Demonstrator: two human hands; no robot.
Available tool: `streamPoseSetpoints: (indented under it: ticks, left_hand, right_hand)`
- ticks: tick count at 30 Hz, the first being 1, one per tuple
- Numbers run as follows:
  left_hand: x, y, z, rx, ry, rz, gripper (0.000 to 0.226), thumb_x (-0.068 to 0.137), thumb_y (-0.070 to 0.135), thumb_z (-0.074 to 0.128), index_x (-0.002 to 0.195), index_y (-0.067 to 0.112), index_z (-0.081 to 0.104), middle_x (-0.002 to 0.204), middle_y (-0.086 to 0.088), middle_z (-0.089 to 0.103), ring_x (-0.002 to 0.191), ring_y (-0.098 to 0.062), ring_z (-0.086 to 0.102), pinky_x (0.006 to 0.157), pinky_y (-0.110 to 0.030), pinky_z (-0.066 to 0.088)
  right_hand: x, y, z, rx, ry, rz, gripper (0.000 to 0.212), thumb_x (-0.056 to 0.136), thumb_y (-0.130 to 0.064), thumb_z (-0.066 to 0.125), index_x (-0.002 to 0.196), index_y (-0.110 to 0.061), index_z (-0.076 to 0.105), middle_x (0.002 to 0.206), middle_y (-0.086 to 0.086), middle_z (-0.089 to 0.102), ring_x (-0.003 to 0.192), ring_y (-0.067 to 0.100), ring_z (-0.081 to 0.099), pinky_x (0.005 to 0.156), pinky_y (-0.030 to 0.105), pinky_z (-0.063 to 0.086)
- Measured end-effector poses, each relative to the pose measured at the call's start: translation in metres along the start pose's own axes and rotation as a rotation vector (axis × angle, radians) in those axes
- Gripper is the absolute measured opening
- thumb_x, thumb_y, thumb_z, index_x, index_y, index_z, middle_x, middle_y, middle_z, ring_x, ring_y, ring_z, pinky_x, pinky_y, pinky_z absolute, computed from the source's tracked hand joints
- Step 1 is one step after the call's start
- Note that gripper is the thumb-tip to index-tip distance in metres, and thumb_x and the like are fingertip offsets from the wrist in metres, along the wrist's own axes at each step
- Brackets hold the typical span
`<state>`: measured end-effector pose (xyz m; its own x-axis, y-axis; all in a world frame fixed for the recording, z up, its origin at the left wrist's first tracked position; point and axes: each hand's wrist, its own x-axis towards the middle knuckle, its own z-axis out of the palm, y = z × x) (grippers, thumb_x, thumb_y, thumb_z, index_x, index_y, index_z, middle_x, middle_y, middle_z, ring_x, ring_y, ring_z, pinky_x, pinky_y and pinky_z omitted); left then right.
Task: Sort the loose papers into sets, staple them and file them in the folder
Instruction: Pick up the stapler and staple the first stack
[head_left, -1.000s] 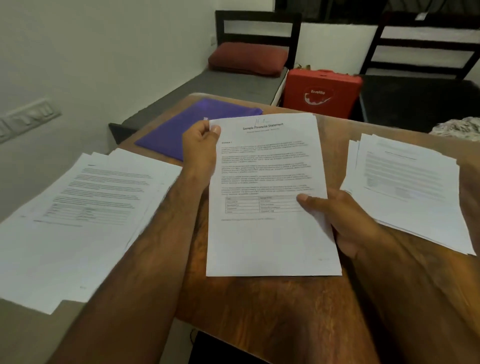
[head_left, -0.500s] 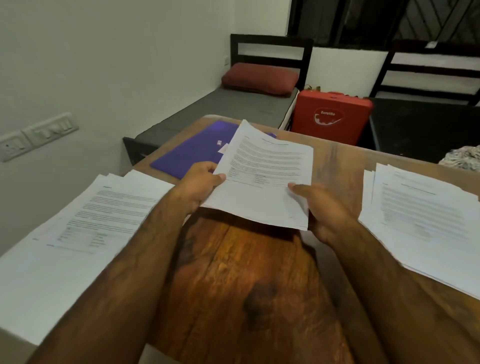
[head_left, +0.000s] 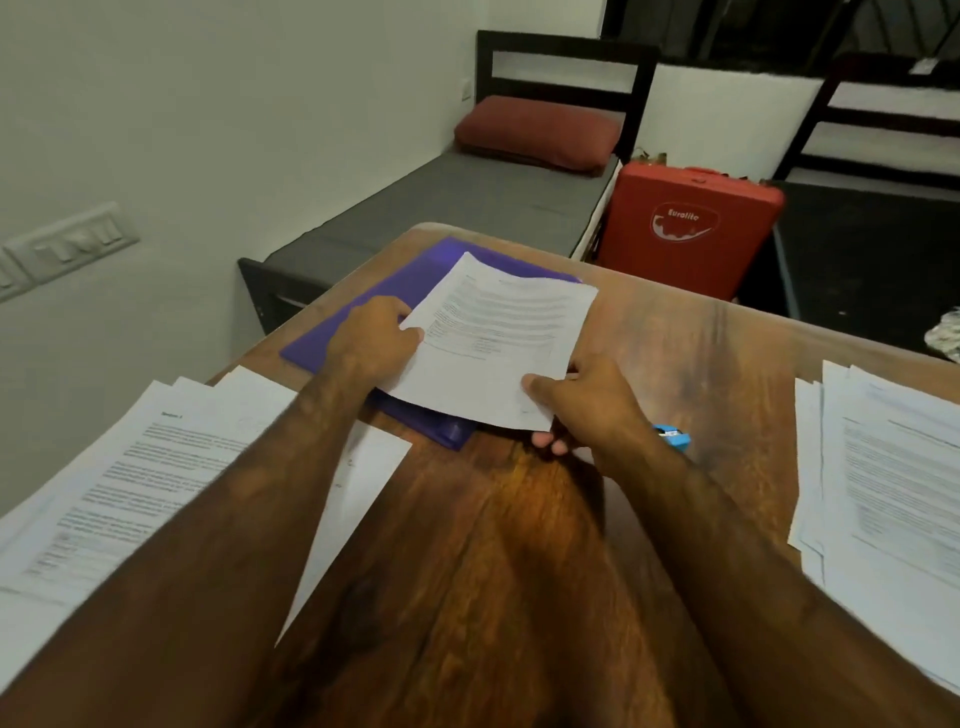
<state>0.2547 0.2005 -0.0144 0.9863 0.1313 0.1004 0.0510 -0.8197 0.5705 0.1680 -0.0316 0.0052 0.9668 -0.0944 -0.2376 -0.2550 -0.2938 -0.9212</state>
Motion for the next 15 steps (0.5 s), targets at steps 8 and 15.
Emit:
streamPoseSetpoints:
  ticks: [8,15]
  left_hand:
    - [-0.028,0.024,-0.001,0.366,0.129,0.12,0.035,0.1,0.038,0.06,0.125,0.014,0.062,0.133,-0.013,0.056,0.123,-0.032,0.052,0.102,-0.048,0.049]
    - [-0.092,0.076,0.033,0.382,-0.182,0.454,0.052,0.098,0.061,0.051,0.14,0.03,0.051,0.146,-0.001,0.046,0.132,-0.022,0.043,0.111,-0.044,0.036]
  right_hand:
    - [-0.025,0.017,-0.023,-0.663,0.42,-0.145,0.021,0.102,-0.052,0.055,0.105,-0.033,0.062,0.106,-0.008,0.07,0.078,0.01,0.061,0.08,0.029,0.054]
    - [-0.049,0.054,-0.058,-0.809,0.14,-0.191,0.05,0.099,-0.048,0.052,0.146,-0.031,0.05,0.159,-0.002,0.043,0.143,0.025,0.04,0.121,0.055,0.034]
